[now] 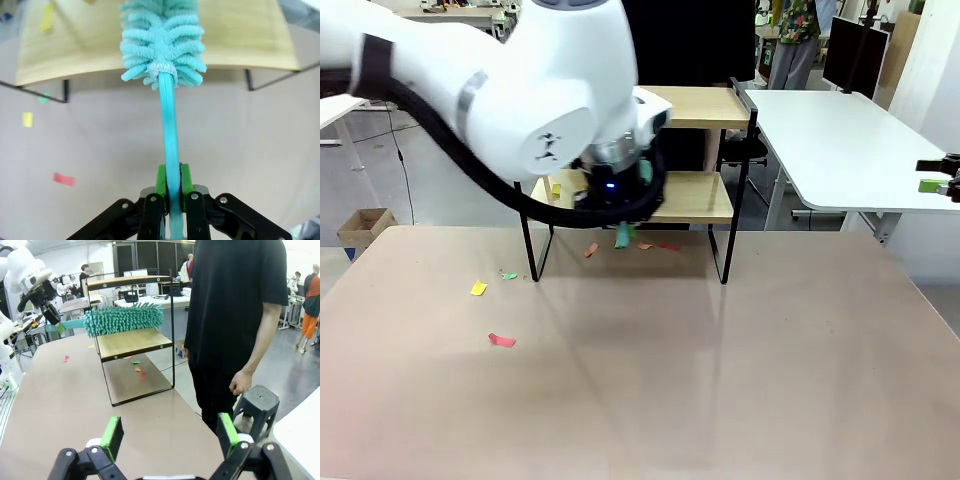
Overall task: Clean the shelf.
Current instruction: Clean the specific section of the Shelf indicated by the human with the Duster.
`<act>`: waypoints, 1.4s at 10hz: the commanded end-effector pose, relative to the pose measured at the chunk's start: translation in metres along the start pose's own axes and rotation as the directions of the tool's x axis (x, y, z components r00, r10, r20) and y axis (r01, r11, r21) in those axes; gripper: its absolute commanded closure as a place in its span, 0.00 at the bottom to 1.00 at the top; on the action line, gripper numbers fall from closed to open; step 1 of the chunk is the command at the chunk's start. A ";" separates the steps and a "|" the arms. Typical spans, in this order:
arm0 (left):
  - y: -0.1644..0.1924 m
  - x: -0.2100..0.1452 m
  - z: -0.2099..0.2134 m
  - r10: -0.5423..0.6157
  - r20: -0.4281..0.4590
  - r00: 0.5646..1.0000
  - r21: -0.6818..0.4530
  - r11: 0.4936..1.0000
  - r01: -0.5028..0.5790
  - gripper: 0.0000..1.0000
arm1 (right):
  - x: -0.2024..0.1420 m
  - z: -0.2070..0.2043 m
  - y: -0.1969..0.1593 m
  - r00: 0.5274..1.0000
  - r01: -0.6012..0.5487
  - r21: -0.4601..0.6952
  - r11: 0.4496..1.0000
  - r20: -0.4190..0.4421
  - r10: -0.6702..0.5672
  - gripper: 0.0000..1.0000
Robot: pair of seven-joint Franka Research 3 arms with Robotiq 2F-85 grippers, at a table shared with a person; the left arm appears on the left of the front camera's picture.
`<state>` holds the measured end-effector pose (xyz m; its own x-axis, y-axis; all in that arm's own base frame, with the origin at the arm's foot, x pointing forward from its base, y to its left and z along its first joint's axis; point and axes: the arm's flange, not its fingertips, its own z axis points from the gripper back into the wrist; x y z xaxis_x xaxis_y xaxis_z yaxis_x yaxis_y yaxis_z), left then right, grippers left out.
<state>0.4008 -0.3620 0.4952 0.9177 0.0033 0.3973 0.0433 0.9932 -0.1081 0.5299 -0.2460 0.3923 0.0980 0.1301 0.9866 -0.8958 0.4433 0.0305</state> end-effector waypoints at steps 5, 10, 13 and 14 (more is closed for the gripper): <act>0.140 -0.008 0.024 -0.006 0.112 0.994 0.431 0.901 -0.043 0.87 | 0.003 -0.001 0.001 1.000 -0.005 0.001 1.000 -0.002 0.005 0.00; 0.135 -0.003 0.022 -0.028 0.093 0.995 0.346 0.938 -0.006 0.87 | 0.003 -0.001 0.001 1.000 -0.005 0.001 1.000 -0.002 0.005 0.00; 0.141 -0.003 0.048 -0.080 0.063 0.995 0.133 0.989 0.071 0.87 | 0.003 -0.001 0.001 1.000 -0.005 0.001 1.000 -0.002 0.005 0.00; 0.153 -0.003 0.052 -0.126 0.037 0.991 0.027 0.992 0.125 0.87 | 0.003 -0.001 0.001 1.000 -0.005 0.001 1.000 -0.002 0.005 0.00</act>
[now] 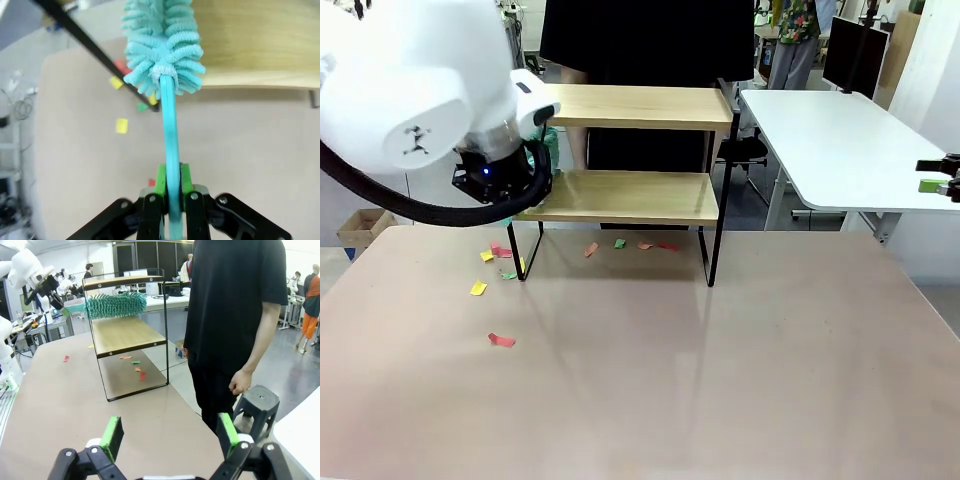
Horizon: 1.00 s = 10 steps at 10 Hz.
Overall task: Clean the shelf.
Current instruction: Clean the specific section of the Shelf indicated by the human with the Duster.
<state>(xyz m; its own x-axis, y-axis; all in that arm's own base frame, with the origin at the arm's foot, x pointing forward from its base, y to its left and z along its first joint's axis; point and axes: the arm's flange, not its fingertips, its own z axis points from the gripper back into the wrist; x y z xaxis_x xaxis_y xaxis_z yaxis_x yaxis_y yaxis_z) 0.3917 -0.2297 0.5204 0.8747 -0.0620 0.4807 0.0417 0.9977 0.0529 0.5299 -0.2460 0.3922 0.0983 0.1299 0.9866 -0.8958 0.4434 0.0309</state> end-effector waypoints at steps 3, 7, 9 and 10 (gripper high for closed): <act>0.059 -0.010 0.014 -0.203 -0.046 0.978 -0.410 0.897 0.167 0.87 | 0.003 -0.001 0.001 1.000 -0.006 0.001 1.000 -0.002 0.006 0.00; 0.105 -0.009 0.020 -0.402 -0.051 0.914 -0.669 0.693 0.268 0.87 | 0.003 -0.001 0.001 1.000 -0.006 0.001 1.000 -0.002 0.006 0.00; 0.132 -0.008 0.031 -0.488 -0.066 0.870 -0.750 0.600 0.280 0.87 | 0.003 -0.001 0.001 1.000 -0.006 0.001 1.000 -0.002 0.006 0.00; 0.147 -0.009 0.038 -0.522 -0.081 0.849 -0.770 0.573 0.279 0.87 | 0.003 -0.001 0.001 1.000 -0.006 0.001 1.000 -0.002 0.006 0.00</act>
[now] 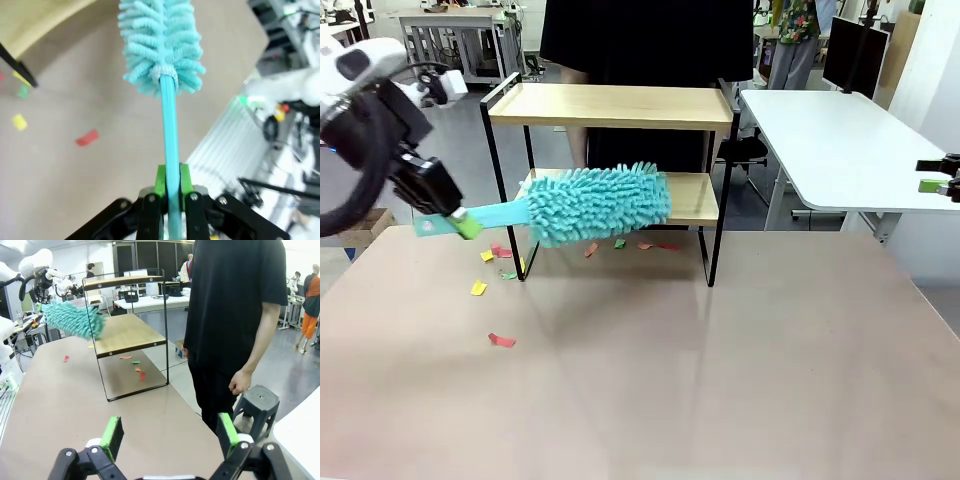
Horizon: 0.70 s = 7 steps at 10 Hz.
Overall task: Clean the shelf.
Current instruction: Clean the specific section of the Shelf indicated by the human with the Duster.
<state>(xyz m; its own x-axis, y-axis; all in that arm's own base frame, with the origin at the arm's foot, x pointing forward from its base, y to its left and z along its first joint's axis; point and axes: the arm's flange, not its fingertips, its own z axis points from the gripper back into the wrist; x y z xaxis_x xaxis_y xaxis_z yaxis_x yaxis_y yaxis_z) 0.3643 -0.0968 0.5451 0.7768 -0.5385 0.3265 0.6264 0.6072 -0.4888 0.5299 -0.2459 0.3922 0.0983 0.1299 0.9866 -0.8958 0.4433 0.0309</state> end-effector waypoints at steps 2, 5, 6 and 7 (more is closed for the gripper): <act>0.007 -0.014 0.043 -0.010 -0.104 0.994 -0.039 0.999 0.006 0.87 | 0.003 -0.001 0.001 1.000 -0.006 0.001 1.000 -0.002 0.006 0.00; -0.001 -0.027 0.048 0.021 -0.361 0.932 0.029 1.000 -0.011 0.87 | 0.003 -0.001 0.001 1.000 -0.006 0.001 1.000 -0.002 0.006 0.00; -0.001 -0.034 0.050 0.007 -0.409 0.913 0.080 0.996 0.028 0.87 | 0.003 -0.001 0.001 1.000 -0.006 0.001 1.000 -0.002 0.006 0.00; -0.003 -0.045 0.052 -0.025 -0.457 0.889 0.139 0.985 0.099 0.87 | 0.003 -0.001 0.001 1.000 -0.006 0.001 1.000 -0.002 0.006 0.00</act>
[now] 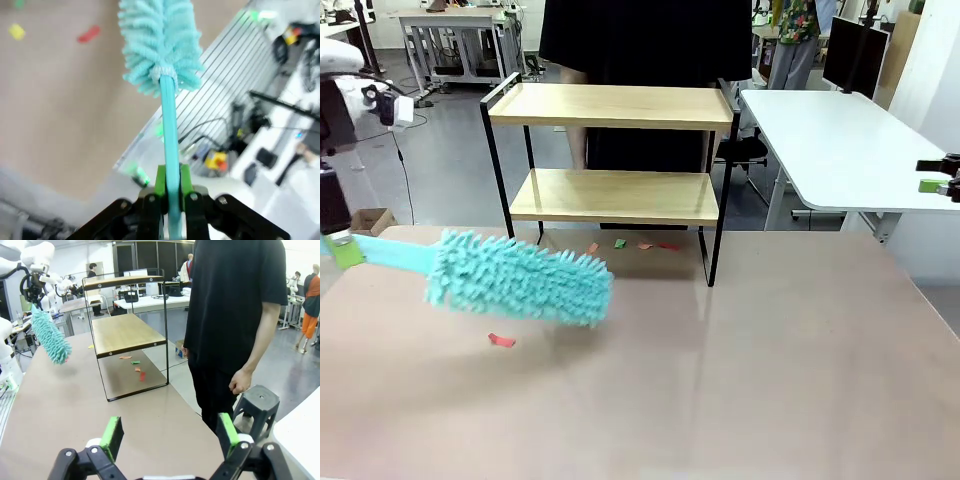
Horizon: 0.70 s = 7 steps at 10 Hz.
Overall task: Clean the shelf.
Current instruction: Clean the specific section of the Shelf indicated by the human with the Duster.
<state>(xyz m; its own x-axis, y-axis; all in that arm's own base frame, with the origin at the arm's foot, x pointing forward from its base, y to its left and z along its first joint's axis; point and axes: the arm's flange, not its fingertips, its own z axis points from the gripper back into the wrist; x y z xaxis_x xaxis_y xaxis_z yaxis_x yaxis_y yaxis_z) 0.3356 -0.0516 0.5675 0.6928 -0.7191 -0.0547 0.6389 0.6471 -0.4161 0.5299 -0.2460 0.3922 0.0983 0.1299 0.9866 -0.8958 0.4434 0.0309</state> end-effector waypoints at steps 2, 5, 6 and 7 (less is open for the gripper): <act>-0.001 -0.021 0.004 -0.055 -0.128 0.990 0.176 0.981 0.077 0.87 | 0.003 -0.001 0.001 1.000 -0.006 0.001 1.000 -0.002 0.006 0.00; -0.002 -0.011 0.002 -0.018 -0.099 0.995 0.126 0.992 0.030 0.87 | 0.003 -0.001 0.001 1.000 -0.006 0.001 1.000 -0.002 0.006 0.00; -0.002 -0.011 0.002 -0.018 -0.099 0.995 0.126 0.992 0.030 0.87 | 0.003 -0.001 0.001 1.000 -0.006 0.001 1.000 -0.002 0.006 0.00; -0.002 -0.011 0.002 -0.018 -0.099 0.995 0.126 0.992 0.030 0.87 | 0.003 -0.001 0.001 1.000 -0.006 0.001 1.000 -0.002 0.006 0.00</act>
<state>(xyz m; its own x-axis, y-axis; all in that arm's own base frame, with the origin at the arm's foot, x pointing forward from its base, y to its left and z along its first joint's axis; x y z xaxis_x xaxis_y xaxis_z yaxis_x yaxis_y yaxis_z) 0.3279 -0.0426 0.5686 0.6318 -0.7597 -0.1538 0.7077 0.6463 -0.2853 0.5299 -0.2460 0.3922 0.0983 0.1299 0.9866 -0.8958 0.4434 0.0309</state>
